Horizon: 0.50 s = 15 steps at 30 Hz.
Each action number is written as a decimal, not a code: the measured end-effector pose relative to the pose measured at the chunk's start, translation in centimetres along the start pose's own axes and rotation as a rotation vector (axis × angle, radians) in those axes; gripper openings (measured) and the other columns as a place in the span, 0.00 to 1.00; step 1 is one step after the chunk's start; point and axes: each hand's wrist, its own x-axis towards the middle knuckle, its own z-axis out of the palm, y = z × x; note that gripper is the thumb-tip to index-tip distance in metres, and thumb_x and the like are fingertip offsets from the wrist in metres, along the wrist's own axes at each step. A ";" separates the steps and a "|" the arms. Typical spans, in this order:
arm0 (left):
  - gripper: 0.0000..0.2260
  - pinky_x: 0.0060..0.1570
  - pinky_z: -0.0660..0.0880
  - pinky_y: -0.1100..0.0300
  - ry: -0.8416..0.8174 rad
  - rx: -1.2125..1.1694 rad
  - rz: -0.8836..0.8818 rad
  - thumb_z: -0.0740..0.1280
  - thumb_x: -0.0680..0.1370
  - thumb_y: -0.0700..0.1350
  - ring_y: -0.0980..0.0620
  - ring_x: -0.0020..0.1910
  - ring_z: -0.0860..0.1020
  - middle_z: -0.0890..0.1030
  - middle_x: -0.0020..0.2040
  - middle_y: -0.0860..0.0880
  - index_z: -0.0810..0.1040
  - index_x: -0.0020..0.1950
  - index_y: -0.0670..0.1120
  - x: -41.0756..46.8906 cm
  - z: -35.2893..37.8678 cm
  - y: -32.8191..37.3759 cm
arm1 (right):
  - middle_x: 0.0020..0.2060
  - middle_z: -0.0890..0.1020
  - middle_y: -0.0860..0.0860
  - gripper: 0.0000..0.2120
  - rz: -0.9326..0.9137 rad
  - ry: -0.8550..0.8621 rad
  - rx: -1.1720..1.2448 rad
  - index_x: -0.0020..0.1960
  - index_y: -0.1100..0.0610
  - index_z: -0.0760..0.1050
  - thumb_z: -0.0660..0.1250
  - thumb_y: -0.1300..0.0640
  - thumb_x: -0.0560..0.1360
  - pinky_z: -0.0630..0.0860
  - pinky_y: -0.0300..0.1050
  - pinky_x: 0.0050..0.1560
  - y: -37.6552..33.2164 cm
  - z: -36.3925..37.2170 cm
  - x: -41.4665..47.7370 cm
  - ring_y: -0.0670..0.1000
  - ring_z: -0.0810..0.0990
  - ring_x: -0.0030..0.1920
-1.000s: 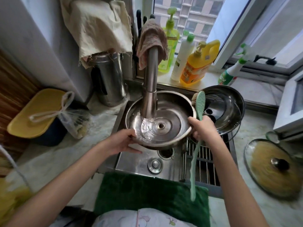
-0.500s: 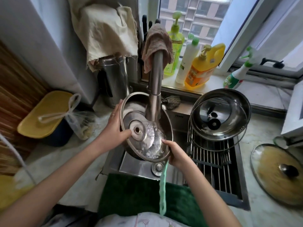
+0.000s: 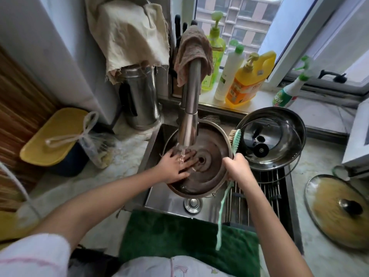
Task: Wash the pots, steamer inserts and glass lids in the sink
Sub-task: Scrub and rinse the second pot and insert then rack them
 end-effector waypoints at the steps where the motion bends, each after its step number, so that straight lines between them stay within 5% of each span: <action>1: 0.29 0.73 0.44 0.52 -0.003 0.079 -0.045 0.41 0.79 0.61 0.48 0.77 0.48 0.50 0.78 0.48 0.43 0.78 0.51 0.7 -0.5 -0.4 | 0.35 0.79 0.59 0.22 0.010 -0.004 -0.007 0.44 0.66 0.74 0.58 0.50 0.59 0.79 0.54 0.37 0.3 -0.1 0.1 0.60 0.80 0.35; 4: 0.26 0.71 0.48 0.57 -0.038 0.123 -0.244 0.48 0.83 0.55 0.49 0.74 0.60 0.65 0.74 0.45 0.53 0.77 0.45 2.1 -0.8 -0.2 | 0.27 0.74 0.57 0.16 0.061 0.002 0.074 0.41 0.68 0.73 0.60 0.55 0.63 0.70 0.44 0.27 0.8 0.2 -0.2 0.56 0.74 0.25; 6: 0.27 0.74 0.44 0.54 -0.102 -0.070 -0.309 0.46 0.82 0.55 0.46 0.76 0.52 0.54 0.77 0.41 0.47 0.78 0.43 2.1 0.0 1.4 | 0.24 0.72 0.57 0.08 0.107 0.016 0.138 0.38 0.67 0.72 0.61 0.61 0.67 0.66 0.40 0.23 0.9 0.4 -0.3 0.54 0.71 0.21; 10: 0.32 0.73 0.40 0.52 -0.449 -0.232 -0.131 0.51 0.81 0.54 0.45 0.76 0.39 0.35 0.76 0.42 0.34 0.76 0.45 0.1 0.4 3.1 | 0.25 0.72 0.57 0.04 0.131 -0.016 0.133 0.34 0.63 0.70 0.61 0.64 0.68 0.66 0.39 0.23 1.3 0.5 -0.3 0.54 0.70 0.21; 13: 0.30 0.71 0.33 0.45 -0.229 0.097 -0.093 0.52 0.81 0.53 0.48 0.77 0.44 0.42 0.78 0.46 0.37 0.77 0.51 0.3 -0.5 0.5 | 0.27 0.74 0.58 0.03 0.109 -0.049 0.067 0.37 0.64 0.71 0.62 0.64 0.68 0.68 0.41 0.24 1.4 0.1 -0.1 0.55 0.73 0.23; 15: 0.28 0.73 0.39 0.51 -0.036 0.167 -0.071 0.52 0.82 0.48 0.51 0.76 0.53 0.54 0.78 0.47 0.42 0.78 0.53 0.7 -1.8 -1.0 | 0.30 0.77 0.59 0.07 0.084 -0.050 0.016 0.41 0.66 0.72 0.63 0.62 0.68 0.70 0.42 0.25 1.2 -0.2 0.2 0.56 0.75 0.25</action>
